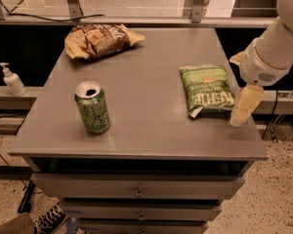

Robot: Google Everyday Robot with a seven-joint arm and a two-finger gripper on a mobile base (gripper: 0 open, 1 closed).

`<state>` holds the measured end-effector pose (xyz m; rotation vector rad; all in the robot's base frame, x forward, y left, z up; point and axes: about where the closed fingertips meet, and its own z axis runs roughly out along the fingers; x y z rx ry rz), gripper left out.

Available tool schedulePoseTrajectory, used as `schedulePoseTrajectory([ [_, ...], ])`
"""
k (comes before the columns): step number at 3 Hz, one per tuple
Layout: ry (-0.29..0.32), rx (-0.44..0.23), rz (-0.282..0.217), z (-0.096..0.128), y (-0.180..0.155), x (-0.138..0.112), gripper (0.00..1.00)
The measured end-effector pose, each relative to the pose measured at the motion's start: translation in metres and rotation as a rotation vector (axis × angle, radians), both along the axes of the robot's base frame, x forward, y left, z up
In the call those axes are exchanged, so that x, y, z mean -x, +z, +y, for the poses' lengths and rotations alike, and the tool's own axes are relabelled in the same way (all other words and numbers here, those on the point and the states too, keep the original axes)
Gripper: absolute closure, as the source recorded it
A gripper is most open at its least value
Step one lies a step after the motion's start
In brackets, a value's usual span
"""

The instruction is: Move green jalapeno chip bag near brown chip bag

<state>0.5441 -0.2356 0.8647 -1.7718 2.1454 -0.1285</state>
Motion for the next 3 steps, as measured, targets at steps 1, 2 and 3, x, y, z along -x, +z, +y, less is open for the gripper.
schedulePoseTrajectory([
  [1,-0.003,-0.036,0.03,0.009,-0.024,-0.004,0.16],
  [2,-0.004,-0.061,0.042,0.017,-0.035,-0.009,0.39],
  [3,-0.003,-0.062,0.043,0.018,-0.032,-0.01,0.62],
])
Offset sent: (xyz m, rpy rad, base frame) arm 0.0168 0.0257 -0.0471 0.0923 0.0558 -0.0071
